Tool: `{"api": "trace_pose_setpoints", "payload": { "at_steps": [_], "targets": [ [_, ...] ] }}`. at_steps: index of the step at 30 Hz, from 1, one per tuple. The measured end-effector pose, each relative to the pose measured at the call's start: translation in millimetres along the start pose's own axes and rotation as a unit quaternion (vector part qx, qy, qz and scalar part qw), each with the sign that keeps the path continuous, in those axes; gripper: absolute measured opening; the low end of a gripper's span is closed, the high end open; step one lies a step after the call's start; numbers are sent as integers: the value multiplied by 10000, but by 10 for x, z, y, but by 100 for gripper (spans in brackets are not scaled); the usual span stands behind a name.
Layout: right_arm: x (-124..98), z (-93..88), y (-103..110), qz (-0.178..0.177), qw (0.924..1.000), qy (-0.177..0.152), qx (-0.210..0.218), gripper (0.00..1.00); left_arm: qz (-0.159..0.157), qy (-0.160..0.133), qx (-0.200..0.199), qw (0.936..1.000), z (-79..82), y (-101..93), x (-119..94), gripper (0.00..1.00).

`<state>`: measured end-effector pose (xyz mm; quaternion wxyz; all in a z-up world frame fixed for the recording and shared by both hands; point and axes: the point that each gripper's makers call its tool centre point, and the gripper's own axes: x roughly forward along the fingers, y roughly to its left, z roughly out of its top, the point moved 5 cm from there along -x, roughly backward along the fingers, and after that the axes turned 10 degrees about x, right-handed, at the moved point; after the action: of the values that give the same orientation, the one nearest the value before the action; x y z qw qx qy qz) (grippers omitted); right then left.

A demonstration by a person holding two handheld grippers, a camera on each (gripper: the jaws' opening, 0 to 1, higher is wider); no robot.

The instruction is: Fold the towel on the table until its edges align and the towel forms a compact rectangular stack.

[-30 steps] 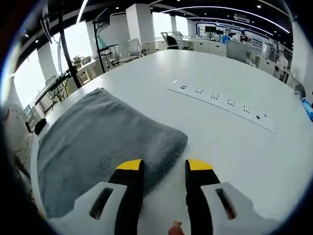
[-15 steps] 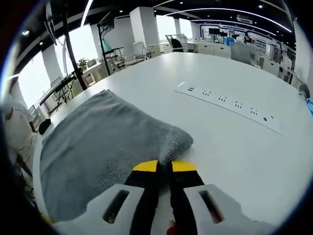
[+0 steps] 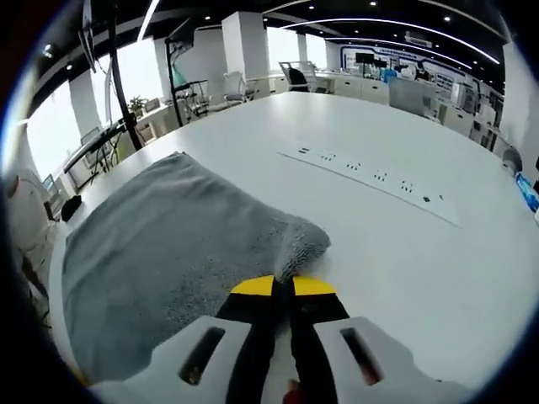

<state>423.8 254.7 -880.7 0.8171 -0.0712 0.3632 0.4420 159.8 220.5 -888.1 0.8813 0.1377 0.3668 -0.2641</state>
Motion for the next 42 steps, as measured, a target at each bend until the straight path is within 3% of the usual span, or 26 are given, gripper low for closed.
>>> {"api": "trace_pose_setpoints", "payload": {
  "at_steps": [14, 19, 27, 32, 40, 42],
  "targets": [
    [-436, -183, -619, -401, 9992, 42, 79, 2, -747, -276, 593, 9951, 475, -427, 426, 4],
    [-593, -270, -828, -542, 9985, 98, 22, 2, -861, -365, 508, 9943, 645, -615, 572, 4],
    [-775, -375, -1096, -668, 9977, 121, 53, 2, -1185, -429, 934, 9876, 898, -867, 752, 4],
    [-832, -408, -1183, -718, 9973, 109, 115, 2, -1256, -439, 1022, 9858, 959, -924, 803, 4],
    [-828, -414, -1197, -720, 9972, 99, 173, 2, -1135, -520, 855, 9885, 957, -932, 793, 4],
    [-833, -399, -1199, -734, 9971, 79, 190, 2, -1078, -719, 1050, 9860, 992, -926, 758, 3]
  ]
}}
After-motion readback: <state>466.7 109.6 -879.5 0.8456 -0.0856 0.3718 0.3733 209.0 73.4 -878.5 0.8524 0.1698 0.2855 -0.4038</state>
